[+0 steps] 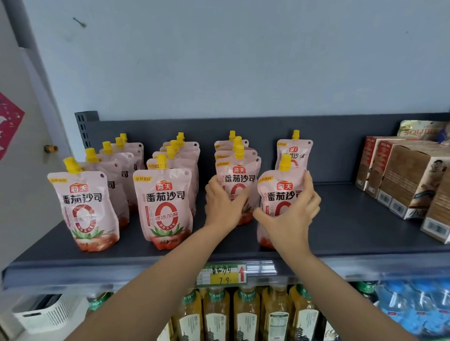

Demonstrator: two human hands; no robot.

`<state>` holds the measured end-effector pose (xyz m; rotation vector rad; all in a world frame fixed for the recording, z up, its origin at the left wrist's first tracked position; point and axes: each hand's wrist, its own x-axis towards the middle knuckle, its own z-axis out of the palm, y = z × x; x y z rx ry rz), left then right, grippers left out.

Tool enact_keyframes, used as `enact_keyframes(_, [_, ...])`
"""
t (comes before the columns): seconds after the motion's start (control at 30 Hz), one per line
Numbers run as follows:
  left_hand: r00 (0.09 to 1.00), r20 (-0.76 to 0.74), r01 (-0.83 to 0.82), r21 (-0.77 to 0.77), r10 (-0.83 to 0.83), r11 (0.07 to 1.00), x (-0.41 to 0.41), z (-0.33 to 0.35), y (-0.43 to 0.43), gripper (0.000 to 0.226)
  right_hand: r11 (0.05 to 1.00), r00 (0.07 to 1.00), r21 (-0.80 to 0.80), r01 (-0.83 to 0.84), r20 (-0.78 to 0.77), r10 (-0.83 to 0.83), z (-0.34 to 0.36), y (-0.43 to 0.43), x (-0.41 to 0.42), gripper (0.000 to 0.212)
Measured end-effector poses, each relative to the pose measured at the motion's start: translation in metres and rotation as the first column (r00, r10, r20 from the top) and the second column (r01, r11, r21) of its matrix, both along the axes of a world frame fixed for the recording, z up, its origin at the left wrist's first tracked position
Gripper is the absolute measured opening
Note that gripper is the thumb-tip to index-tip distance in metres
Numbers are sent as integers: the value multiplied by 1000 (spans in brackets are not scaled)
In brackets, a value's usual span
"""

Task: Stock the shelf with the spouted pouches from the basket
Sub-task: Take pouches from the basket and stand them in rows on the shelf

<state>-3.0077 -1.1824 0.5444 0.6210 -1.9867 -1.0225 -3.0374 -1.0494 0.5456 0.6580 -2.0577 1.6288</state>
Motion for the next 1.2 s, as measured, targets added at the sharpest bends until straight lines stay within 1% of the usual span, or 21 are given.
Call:
enact_keyframes(0.07, [995, -95, 39, 61, -33, 997, 10, -1, 1, 55, 1000, 1000, 14, -8, 8, 8, 0, -9, 2, 115])
enact_keyframes(0.13, [983, -154, 119, 110, -101, 987, 21, -2, 2, 40, 1000, 1000, 21, -17, 11, 17, 2, -21, 4, 116])
enact_keyframes(0.23, [961, -156, 252, 149, -229, 956, 38, -1, 1, 27, 999, 999, 20, -27, 28, 26, 4, -37, 10, 118])
enact_keyframes(0.27, [962, -143, 252, 129, -233, 959, 43, -2, 0, 24, 999, 999, 19, -32, 28, 31, 4, -41, 12, 118])
enact_keyframes(0.3, [970, -126, 219, 77, -209, 973, 48, -3, -2, 21, 999, 999, 18, -38, 25, 37, 4, -45, 14, 119])
enact_keyframes(0.37, [978, -118, 170, -46, -175, 984, 57, -4, -5, 21, 998, 998, 4, -55, 18, 55, 4, -51, 19, 119])
enact_keyframes(0.4, [973, -118, 192, -73, -199, 979, 61, -4, -5, 20, 998, 998, -12, -66, 15, 67, 4, -54, 20, 118])
enact_keyframes(0.43, [961, -122, 240, -73, -247, 968, 63, -3, -4, 20, 996, 997, -35, -79, 13, 80, 4, -56, 22, 117])
enact_keyframes(0.5, [927, -156, 343, -22, -342, 939, 67, -3, -1, 24, 991, 994, -80, -104, 19, 106, 4, -59, 25, 114])
enact_keyframes(0.53, [915, -174, 370, 5, -363, 929, 67, -3, 1, 24, 989, 993, -90, -114, 22, 117, 3, -59, 27, 113])
enact_keyframes(0.63, [906, -195, 390, 39, -376, 920, 66, -2, 3, 21, 980, 982, -63, -189, 6, 190, 0, -52, 27, 112])
enact_keyframes(0.77, [919, -187, 355, 8, -347, 935, 62, 0, 4, 27, 928, 926, -7, -373, 53, 373, -1, -34, 18, 125])
enact_keyframes(0.83, [916, -188, 366, 38, -353, 930, 61, 1, 4, 27, 916, 915, 33, -400, 71, 397, 0, -28, 14, 128])
enact_keyframes(0.9, [918, -190, 369, 88, -348, 925, 60, 2, 3, 26, 909, 914, 100, -404, 71, 399, 0, -23, 12, 131])
enact_keyframes(0.97, [930, -186, 342, 125, -317, 931, 61, 4, 1, 26, 896, 905, 136, -423, 106, 411, -1, -14, 12, 133])
enact_keyframes(1.03, [943, -170, 307, 118, -285, 944, 64, 3, 3, 26, 898, 911, 166, -407, 142, 386, -5, 0, 15, 134])
enact_keyframes(1.13, [971, -135, 206, 40, -199, 978, 74, -3, 14, 39, 930, 962, 251, -268, 121, 245, -7, 29, 20, 121])
enact_keyframes(1.2, [975, -165, 133, -98, -148, 986, 87, -11, 29, 49, 927, 987, 341, -157, 71, 141, -5, 56, 22, 102])
